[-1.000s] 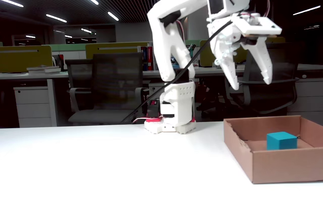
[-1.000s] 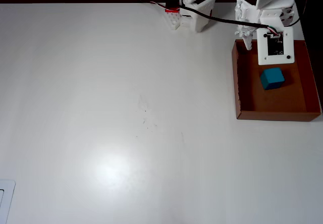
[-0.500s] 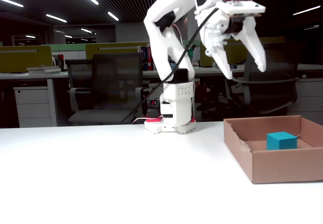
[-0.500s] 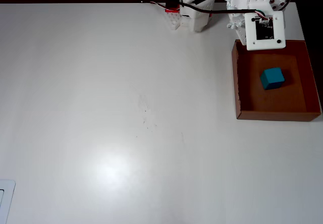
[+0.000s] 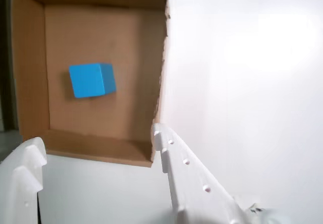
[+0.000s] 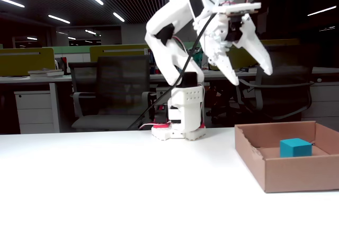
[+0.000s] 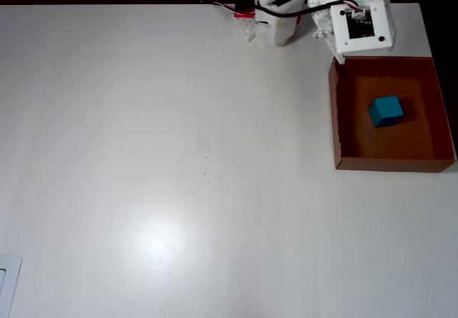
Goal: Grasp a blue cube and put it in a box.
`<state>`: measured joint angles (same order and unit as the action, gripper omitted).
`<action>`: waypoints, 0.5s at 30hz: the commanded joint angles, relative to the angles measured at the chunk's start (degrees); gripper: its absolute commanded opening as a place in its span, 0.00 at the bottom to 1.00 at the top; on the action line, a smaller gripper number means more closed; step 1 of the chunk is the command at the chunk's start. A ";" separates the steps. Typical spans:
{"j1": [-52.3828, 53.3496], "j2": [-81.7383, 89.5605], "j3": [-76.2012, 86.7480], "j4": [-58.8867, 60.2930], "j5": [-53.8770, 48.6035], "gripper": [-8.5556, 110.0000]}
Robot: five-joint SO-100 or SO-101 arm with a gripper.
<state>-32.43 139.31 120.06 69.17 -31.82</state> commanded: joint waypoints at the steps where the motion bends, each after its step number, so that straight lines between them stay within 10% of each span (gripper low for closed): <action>1: 1.14 3.34 3.34 -3.43 -0.44 0.39; 15: 1.41 12.74 18.54 -13.80 0.09 0.37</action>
<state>-30.67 149.85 137.46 57.22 -31.82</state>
